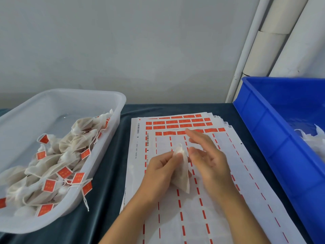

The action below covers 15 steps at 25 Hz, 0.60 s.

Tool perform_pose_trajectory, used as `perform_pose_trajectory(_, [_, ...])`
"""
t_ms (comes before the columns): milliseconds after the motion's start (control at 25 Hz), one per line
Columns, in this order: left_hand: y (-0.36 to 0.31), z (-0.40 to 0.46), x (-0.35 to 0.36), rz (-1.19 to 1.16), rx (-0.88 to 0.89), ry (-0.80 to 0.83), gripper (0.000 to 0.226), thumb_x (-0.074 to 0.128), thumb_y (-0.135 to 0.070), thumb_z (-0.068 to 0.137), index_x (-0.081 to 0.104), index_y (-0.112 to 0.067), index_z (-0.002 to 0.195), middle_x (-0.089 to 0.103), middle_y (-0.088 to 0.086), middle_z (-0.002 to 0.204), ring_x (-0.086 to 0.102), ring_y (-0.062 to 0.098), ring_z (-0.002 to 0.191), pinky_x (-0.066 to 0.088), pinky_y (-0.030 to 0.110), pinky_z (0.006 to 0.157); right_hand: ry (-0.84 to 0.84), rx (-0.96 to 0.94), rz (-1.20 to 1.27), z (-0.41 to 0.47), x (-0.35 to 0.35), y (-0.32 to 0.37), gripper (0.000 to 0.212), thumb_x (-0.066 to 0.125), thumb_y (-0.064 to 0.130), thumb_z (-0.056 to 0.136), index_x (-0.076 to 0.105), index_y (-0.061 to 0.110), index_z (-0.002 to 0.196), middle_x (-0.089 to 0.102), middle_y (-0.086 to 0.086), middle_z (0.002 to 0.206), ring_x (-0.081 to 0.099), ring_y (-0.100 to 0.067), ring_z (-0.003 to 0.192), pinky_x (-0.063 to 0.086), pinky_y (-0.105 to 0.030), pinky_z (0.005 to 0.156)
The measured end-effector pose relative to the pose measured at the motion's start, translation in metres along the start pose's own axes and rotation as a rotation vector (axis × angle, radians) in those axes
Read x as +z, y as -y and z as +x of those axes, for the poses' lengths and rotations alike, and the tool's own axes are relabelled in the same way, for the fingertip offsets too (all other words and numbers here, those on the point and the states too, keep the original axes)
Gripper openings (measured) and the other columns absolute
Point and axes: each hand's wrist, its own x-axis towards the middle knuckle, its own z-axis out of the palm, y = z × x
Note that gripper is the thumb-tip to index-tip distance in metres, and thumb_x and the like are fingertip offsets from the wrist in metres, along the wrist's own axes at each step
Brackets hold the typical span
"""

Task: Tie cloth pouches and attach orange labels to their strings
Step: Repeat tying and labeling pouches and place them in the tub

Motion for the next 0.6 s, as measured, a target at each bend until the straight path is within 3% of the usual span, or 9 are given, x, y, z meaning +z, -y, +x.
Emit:
perform_pose_trajectory(80, [0.0009, -0.0001, 0.0012, 0.023, 0.032, 0.025, 0.043, 0.05, -0.044, 0.108, 0.08, -0.016, 0.095, 0.078, 0.006, 0.087, 0.074, 0.026, 0.085, 0.059, 0.031, 0.084, 0.091, 0.008, -0.022, -0.0008, 0.0014, -0.0006, 0.039, 0.056, 0.051, 0.095, 0.057, 0.051, 0.134, 0.053, 0.033, 0.139, 0.051, 0.007, 0.129, 0.05, -0.009, 0.091])
perform_pose_trajectory(200, [0.0023, 0.0001, 0.0031, 0.042, 0.05, 0.044, 0.042, 0.048, -0.044, 0.107, 0.082, -0.024, 0.094, 0.079, 0.002, 0.089, 0.074, 0.024, 0.088, 0.057, 0.025, 0.089, 0.043, 0.055, 0.012, -0.0016, 0.0019, -0.0012, 0.023, 0.064, 0.051, 0.092, 0.071, 0.041, 0.113, 0.07, 0.027, 0.114, 0.064, 0.002, 0.11, 0.059, -0.021, 0.089])
perform_pose_trajectory(280, [0.0034, -0.0005, 0.0036, 0.044, 0.042, 0.035, 0.044, 0.049, -0.052, 0.102, 0.081, -0.023, 0.092, 0.078, 0.002, 0.088, 0.072, 0.025, 0.088, 0.056, 0.021, 0.088, -0.019, 0.081, 0.047, -0.0022, 0.0011, -0.0012, 0.02, 0.068, 0.049, 0.084, 0.075, 0.039, 0.1, 0.074, 0.024, 0.101, 0.068, 0.0, 0.101, 0.059, -0.018, 0.083])
perform_pose_trajectory(480, [0.0088, -0.0014, 0.0021, 0.009, 0.025, -0.009, 0.05, 0.053, -0.048, 0.101, 0.073, -0.003, 0.09, 0.071, 0.013, 0.095, 0.068, 0.024, 0.088, 0.053, 0.022, 0.08, -0.124, 0.112, 0.112, -0.0012, -0.0013, 0.0012, 0.017, 0.07, 0.05, 0.08, 0.078, 0.041, 0.091, 0.076, 0.022, 0.095, 0.069, 0.003, 0.096, 0.053, -0.008, 0.068])
perform_pose_trajectory(600, [0.0065, -0.0016, 0.0024, 0.013, 0.029, -0.054, 0.047, 0.055, -0.041, 0.106, 0.067, -0.002, 0.082, 0.066, 0.011, 0.083, 0.063, 0.009, 0.073, 0.05, 0.012, 0.073, -0.193, 0.15, 0.096, 0.0004, -0.0026, -0.0005, 0.009, 0.067, 0.043, 0.089, 0.074, 0.046, 0.093, 0.076, 0.02, 0.091, 0.072, -0.002, 0.089, 0.058, -0.012, 0.069])
